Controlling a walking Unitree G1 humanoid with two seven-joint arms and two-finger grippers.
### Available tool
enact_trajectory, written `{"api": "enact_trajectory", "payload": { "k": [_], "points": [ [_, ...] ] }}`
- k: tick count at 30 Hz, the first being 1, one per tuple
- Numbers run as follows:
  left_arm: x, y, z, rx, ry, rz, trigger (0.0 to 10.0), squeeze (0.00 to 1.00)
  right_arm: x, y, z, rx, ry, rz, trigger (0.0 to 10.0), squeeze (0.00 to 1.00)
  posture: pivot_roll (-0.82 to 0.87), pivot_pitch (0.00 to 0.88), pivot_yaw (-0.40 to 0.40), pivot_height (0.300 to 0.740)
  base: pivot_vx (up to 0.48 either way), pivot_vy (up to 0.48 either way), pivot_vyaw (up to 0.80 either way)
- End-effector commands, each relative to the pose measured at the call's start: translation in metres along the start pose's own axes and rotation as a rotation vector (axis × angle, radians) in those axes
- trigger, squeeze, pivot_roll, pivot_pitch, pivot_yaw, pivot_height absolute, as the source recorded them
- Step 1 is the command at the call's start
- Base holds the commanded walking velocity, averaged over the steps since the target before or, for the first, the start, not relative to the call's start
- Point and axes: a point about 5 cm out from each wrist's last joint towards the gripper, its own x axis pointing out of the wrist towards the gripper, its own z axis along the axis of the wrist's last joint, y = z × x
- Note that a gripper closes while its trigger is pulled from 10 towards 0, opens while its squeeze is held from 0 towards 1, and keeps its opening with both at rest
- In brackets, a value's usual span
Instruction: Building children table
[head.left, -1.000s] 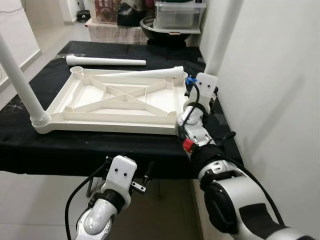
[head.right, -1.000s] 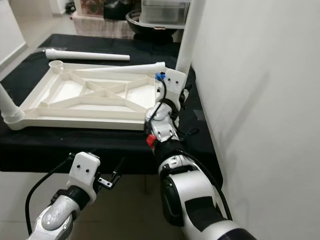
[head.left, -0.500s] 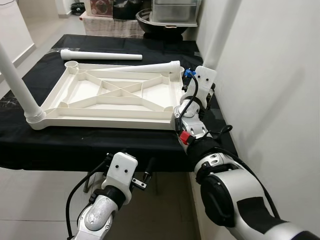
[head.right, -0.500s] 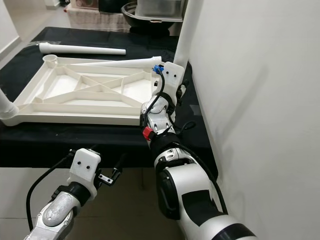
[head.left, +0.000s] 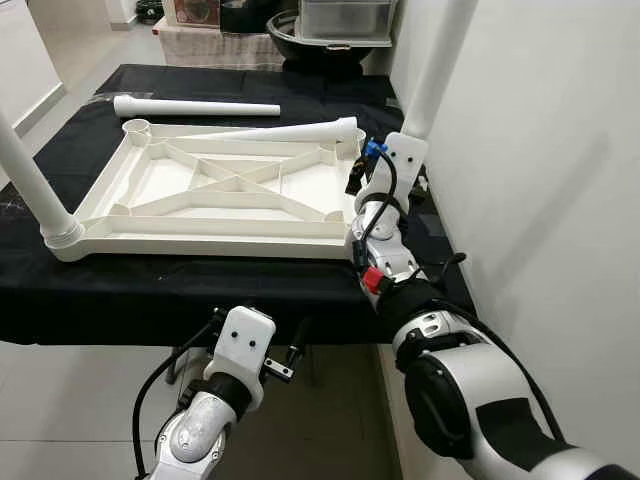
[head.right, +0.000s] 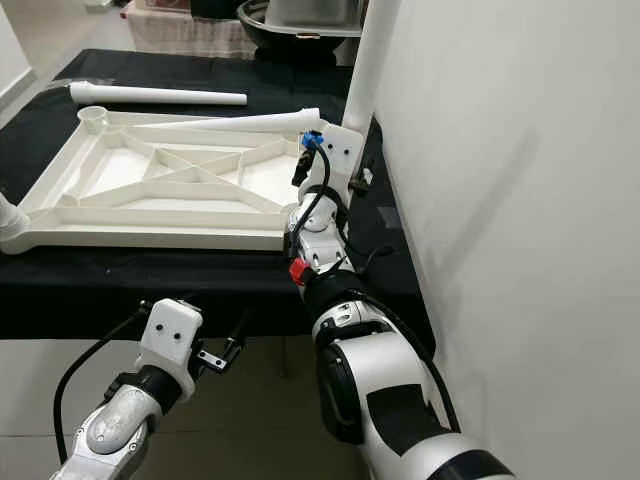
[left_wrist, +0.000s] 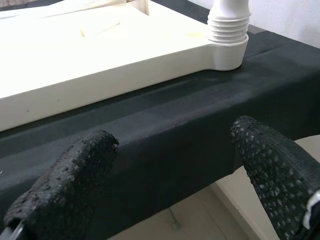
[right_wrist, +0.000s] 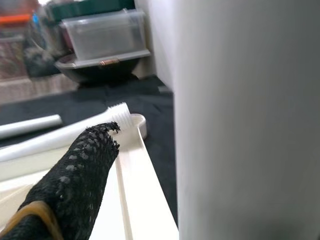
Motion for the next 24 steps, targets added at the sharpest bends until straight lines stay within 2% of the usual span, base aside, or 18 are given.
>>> {"api": "enact_trajectory", "payload": {
  "k": [1, 8, 10, 15, 17, 23, 24],
  "points": [
    [-0.002, -0.003, -0.006, -0.009, 0.021, -0.003, 10.0, 0.0, 0.0, -0.013, -0.002, -0.003, -0.046, 0.06, 10.0, 0.0, 0.08, 0.121, -0.081, 0.74, 0.0, 0.0, 0.0],
    [-0.002, -0.003, -0.006, -0.006, 0.019, -0.007, 10.0, 0.0, 0.004, -0.035, -0.008, -0.014, -0.071, 0.144, 10.0, 0.0, 0.08, 0.114, -0.077, 0.74, 0.0, 0.0, 0.0],
    [-0.003, -0.004, -0.006, -0.005, 0.017, -0.009, 10.0, 0.0, 0.007, -0.045, -0.009, 0.026, -0.062, 0.244, 10.0, 0.0, 0.08, 0.11, -0.078, 0.74, 0.0, 0.0, 0.0],
    [-0.003, -0.003, -0.006, -0.007, 0.02, -0.006, 10.0, 0.0, 0.01, -0.048, -0.006, 0.077, -0.058, 0.349, 10.0, 0.0, 0.08, 0.107, -0.075, 0.74, 0.0, 0.0, 0.0],
    [-0.004, -0.004, -0.007, -0.006, 0.02, -0.009, 10.0, 0.0, 0.013, -0.05, -0.004, 0.134, -0.024, 0.441, 10.0, 0.0, 0.08, 0.106, -0.075, 0.74, 0.0, 0.0, 0.0],
    [-0.004, -0.005, -0.007, -0.002, 0.02, -0.011, 10.0, 0.0, 0.016, -0.053, 0.0, 0.128, -0.009, 0.575, 10.0, 0.0, 0.09, 0.101, -0.075, 0.74, 0.0, 0.0, 0.0],
    [-0.005, -0.005, -0.007, -0.002, 0.02, -0.013, 10.0, 0.0, 0.017, -0.053, 0.0, 0.095, 0.0, 0.624, 10.0, 0.0, 0.09, 0.098, -0.076, 0.74, 0.0, 0.0, 0.0]
  ]
}}
